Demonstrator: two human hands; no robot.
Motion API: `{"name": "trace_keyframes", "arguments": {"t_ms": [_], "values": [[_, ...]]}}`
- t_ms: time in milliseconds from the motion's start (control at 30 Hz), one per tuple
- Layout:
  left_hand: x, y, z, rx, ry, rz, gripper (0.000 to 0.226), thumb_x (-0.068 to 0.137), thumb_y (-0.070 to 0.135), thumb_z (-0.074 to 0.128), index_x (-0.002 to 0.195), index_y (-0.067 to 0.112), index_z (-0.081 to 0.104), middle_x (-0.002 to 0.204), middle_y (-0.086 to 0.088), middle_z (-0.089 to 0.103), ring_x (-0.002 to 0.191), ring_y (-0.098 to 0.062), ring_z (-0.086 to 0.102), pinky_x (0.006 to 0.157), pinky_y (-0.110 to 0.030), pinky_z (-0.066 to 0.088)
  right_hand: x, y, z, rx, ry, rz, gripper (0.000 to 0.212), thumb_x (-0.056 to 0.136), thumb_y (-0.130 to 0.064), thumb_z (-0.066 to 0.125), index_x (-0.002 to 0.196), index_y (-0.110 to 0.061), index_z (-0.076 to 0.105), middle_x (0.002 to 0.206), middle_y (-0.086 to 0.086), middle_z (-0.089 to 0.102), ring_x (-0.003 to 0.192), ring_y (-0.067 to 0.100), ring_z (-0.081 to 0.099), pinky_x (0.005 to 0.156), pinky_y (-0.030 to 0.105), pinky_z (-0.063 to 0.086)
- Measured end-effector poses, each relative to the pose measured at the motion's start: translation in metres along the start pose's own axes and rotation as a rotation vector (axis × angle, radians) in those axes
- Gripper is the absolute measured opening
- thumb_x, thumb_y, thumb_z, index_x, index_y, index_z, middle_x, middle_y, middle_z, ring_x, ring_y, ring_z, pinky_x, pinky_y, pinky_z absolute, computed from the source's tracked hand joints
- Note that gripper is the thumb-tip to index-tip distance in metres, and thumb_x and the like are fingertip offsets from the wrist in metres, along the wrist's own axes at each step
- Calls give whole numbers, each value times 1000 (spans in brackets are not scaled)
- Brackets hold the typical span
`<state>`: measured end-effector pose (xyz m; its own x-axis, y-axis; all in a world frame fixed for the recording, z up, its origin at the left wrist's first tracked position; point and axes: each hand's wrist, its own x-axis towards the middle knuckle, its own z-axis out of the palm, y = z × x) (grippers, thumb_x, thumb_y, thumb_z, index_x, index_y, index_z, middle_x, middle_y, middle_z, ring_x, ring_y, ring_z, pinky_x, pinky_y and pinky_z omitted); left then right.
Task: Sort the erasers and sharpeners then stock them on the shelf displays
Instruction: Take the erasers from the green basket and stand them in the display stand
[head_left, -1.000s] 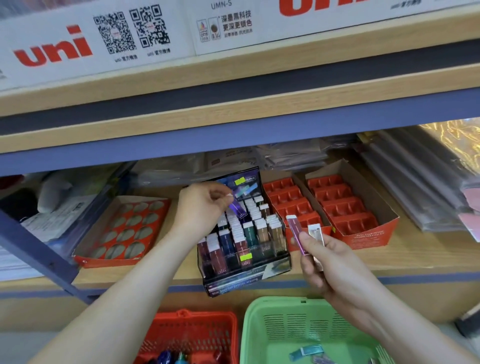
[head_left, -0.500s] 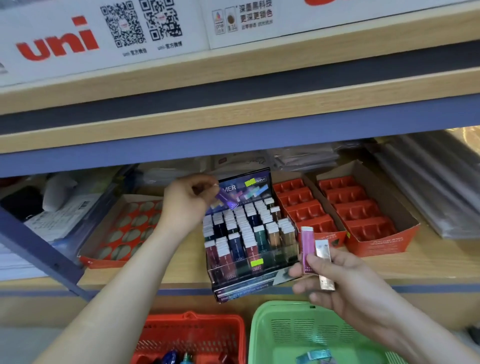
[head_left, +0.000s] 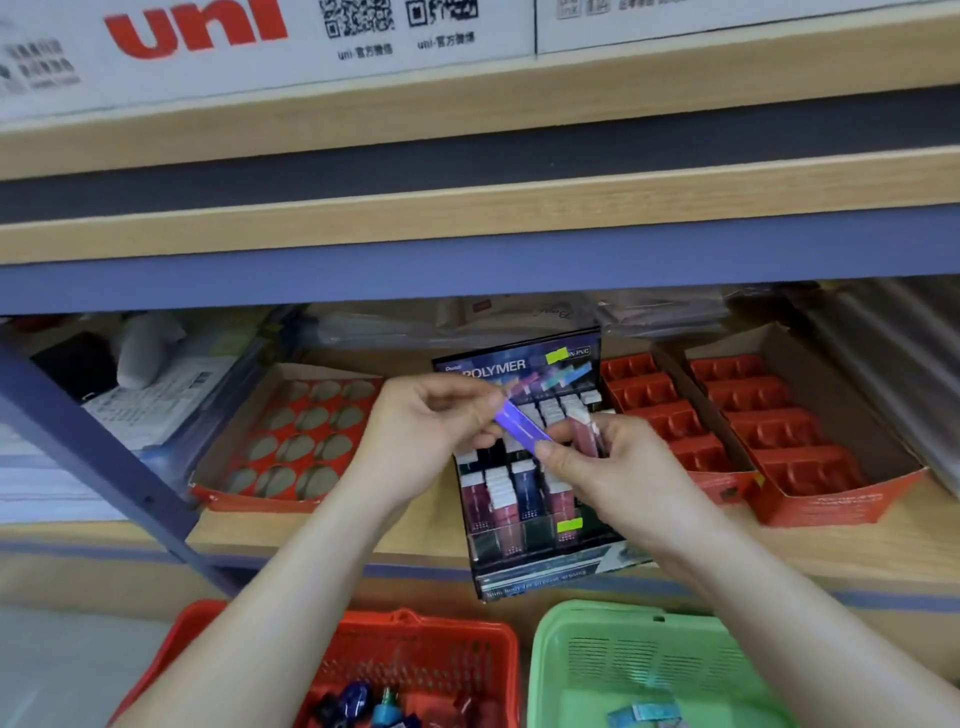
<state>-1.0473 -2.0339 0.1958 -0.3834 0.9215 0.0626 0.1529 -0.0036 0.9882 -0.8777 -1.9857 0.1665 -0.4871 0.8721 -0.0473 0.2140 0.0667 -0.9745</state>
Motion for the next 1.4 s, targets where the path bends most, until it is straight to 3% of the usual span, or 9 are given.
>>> {"name": "trace_keyframes", "arguments": {"t_ms": [167, 400, 533, 767, 933, 1033, 1233, 1300, 1400], "values": [[32, -20, -8, 791, -25, 128, 4, 81, 28, 74, 80, 31, 72, 81, 15, 70, 78, -4, 65, 70, -22, 51, 5, 2, -9, 92, 132, 117, 23, 91, -14, 62, 68, -16, 59, 48, -6, 41, 38, 7, 29, 37, 18, 23], [41, -15, 13, 1450, -65, 255, 13, 83, 27, 64, 94, 23, 68, 91, 0, 67, 85, -25, 64, 66, -31, 51, 3, -2, -12, 194, 88, 167, 15, 93, -10, 58, 78, -13, 59, 53, -3, 42, 38, 5, 28, 36, 18, 20], [43, -13, 6, 1321, -74, 259, 10, 89, 26, 62, 95, 24, 69, 93, 2, 69, 88, -22, 65, 73, -32, 52, 1, -5, -12, 217, 80, 196, 14, 93, -11, 59, 79, -12, 58, 56, -1, 45, 40, 7, 29, 37, 19, 19], [42, -17, -21, 478, 25, 10, 10, 87, 10, 67, 97, 8, 69, 82, -1, 70, 66, -8, 68, 69, -23, 58, 9, -13, -12, 168, 18, 225, 7, 93, -10, 58, 87, -8, 59, 54, -2, 56, 37, 6, 32, 34, 15, 20], [42, -26, -21, 398, 52, 42, 7, 87, 7, 67, 92, 11, 69, 80, -4, 69, 57, 0, 64, 64, -16, 54, 24, -16, -8, 20, -30, 217, 7, 94, -8, 56, 93, -7, 63, 58, 0, 62, 40, 7, 35, 36, 16, 22], [40, -28, -20, 668, 48, 181, 8, 87, 17, 69, 95, 16, 72, 81, 11, 66, 66, 4, 61, 66, -7, 45, 30, -17, -8, -11, -16, 194, 8, 95, -11, 57, 95, -6, 63, 55, -3, 63, 45, 10, 36, 37, 16, 23], [36, -35, -10, 1005, -94, 329, 9, 85, 25, 71, 91, 19, 73, 87, 4, 70, 83, -15, 64, 74, -26, 50, 33, -14, -2, -3, -35, 194, 6, 94, -9, 59, 95, -6, 64, 64, 5, 66, 36, 5, 37, 32, 14, 26], [37, -33, -9, 954, -72, 258, 10, 83, 25, 73, 92, 20, 74, 84, 9, 67, 80, -10, 63, 69, -20, 47, 34, -13, 0, -10, -39, 189, 5, 94, -10, 60, 93, -9, 64, 65, 5, 66, 35, 4, 38, 33, 13, 27], [36, -26, -13, 449, -39, 75, 14, 84, 10, 70, 96, 18, 73, 82, 4, 72, 74, -5, 65, 73, -20, 53, 36, -14, 1, 0, -52, 195, 3, 94, -11, 61, 93, -10, 64, 63, 4, 65, 37, 5, 37, 32, 16, 26]]}}
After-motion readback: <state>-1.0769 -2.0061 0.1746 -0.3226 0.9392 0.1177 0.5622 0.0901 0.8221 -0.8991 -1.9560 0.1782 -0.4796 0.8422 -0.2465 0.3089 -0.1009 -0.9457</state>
